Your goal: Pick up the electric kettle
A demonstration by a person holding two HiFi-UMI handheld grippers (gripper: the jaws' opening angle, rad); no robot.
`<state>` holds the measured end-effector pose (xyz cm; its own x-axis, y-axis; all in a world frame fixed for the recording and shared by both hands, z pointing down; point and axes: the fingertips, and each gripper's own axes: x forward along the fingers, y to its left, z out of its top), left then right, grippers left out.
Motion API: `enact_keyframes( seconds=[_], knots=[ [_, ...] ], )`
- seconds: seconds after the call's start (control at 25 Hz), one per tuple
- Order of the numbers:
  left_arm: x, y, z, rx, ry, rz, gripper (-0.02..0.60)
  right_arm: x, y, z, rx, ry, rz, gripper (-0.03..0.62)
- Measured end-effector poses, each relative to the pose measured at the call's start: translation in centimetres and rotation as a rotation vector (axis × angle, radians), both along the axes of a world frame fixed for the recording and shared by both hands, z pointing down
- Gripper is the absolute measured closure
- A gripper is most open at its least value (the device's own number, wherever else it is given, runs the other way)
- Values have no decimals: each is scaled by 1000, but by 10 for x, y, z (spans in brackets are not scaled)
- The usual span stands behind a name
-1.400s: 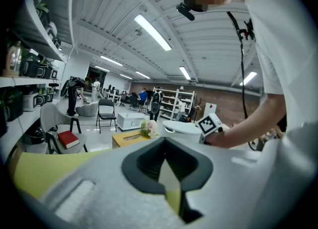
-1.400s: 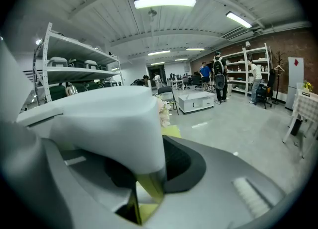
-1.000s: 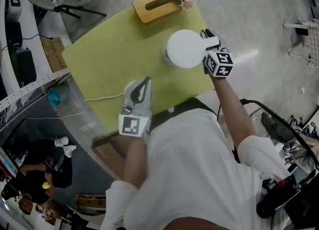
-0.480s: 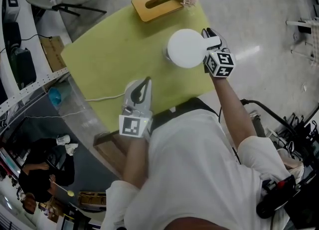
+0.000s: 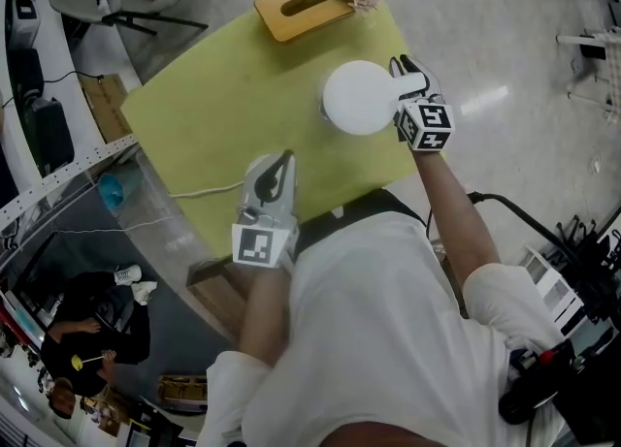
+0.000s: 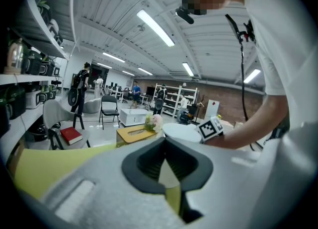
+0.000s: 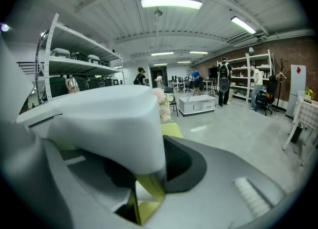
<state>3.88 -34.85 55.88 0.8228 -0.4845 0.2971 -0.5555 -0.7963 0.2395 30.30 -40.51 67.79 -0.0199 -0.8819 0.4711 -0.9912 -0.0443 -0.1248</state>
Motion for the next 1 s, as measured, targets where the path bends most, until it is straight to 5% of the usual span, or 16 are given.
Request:
enact_keyframes(
  seconds=[0.52, 1.0],
  knots=[
    [-18, 16, -18, 38, -6, 7, 583, -1, 29, -5, -44, -18, -13, 437],
    [-48, 46, -43, 79, -27, 23, 581, -15, 89, -44, -26, 2, 8, 467]
  ],
)
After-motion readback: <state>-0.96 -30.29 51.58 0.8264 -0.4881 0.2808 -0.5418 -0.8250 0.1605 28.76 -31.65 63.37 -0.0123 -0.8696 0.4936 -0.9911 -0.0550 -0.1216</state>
